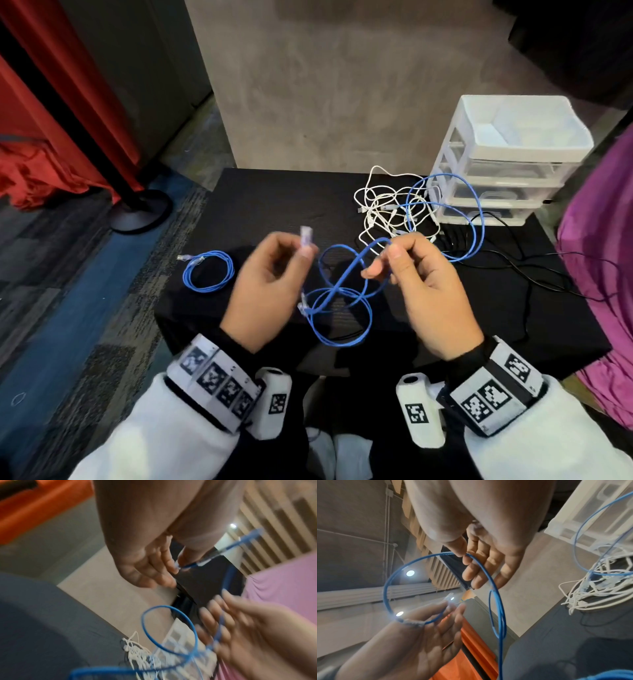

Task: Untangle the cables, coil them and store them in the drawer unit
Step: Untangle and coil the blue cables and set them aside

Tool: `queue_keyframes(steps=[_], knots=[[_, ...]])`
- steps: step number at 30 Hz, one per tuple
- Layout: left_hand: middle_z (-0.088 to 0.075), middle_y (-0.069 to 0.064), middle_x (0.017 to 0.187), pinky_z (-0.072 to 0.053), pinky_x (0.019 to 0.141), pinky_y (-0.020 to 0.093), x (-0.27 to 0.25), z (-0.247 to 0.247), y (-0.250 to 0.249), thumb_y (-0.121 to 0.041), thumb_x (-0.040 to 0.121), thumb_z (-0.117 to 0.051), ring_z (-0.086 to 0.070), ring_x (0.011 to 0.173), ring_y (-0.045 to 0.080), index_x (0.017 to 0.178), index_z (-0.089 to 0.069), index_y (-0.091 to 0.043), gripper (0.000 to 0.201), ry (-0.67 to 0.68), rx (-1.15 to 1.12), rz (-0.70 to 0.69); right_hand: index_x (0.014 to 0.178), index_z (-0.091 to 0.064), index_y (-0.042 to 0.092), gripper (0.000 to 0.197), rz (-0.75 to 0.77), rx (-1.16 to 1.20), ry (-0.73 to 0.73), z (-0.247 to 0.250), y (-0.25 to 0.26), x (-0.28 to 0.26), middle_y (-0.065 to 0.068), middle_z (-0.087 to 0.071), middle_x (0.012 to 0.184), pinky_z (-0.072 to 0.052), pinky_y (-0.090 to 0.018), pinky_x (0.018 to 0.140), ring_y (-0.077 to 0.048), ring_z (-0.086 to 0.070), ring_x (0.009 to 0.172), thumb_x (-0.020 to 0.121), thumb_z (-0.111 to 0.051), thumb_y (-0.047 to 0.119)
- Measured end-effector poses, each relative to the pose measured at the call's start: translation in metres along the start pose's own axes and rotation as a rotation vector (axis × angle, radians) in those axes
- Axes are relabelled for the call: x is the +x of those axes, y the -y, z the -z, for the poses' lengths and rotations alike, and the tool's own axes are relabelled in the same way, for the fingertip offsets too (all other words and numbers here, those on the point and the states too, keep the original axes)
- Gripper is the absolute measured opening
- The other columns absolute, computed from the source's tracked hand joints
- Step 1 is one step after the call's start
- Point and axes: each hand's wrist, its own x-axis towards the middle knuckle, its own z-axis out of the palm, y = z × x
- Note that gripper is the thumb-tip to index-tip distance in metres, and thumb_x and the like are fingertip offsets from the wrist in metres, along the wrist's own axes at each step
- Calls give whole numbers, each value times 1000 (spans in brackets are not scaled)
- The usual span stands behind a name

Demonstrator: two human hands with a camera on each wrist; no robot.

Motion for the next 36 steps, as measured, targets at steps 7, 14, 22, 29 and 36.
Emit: queue_keyframes(steps=[7,14,22,29,36], knots=[[-75,6,111,-49,104,50,0,12,-9,-35,89,-70,-65,103,16,93,-70,-20,16,69,-191,289,101,-60,4,27,-112,335,-39,7,-4,3,-21,-62,97,-56,-49,94,-34,-65,95,97,-61,30],[-67,12,117,-49,95,33,-11,-18,-7,-16,102,-57,-61,113,23,104,-62,-15,6,338,-461,458,99,-74,10,16,8,100,275,-1,-1,-4,-5,-74,106,-49,-31,101,-19,-69,108,96,-68,24],[-66,4,92,-39,105,67,18,20,-19,-35,93,-61,-67,102,25,114,-58,-22,25,192,-601,488,91,-67,6,18,-91,-95,545,47,10,-7,-25,-64,93,-46,-37,86,-40,-61,88,96,-68,23],[-52,4,73,-55,94,62,29,57,-13,-19,102,-53,-58,64,15,113,-65,-12,18,51,-298,512,88,-58,-2,36,-186,310,210,74,-2,-4,-19,-61,88,-44,-66,105,-42,-63,98,87,-77,28],[-36,-5,63,-62,65,35,11,29,9,-31,105,-48,-33,43,5,122,-58,-13,26,91,-523,797,90,-59,11,15,-241,498,-131,48,-4,2,-13,-58,76,-47,-63,106,-32,-69,78,100,-53,21]])
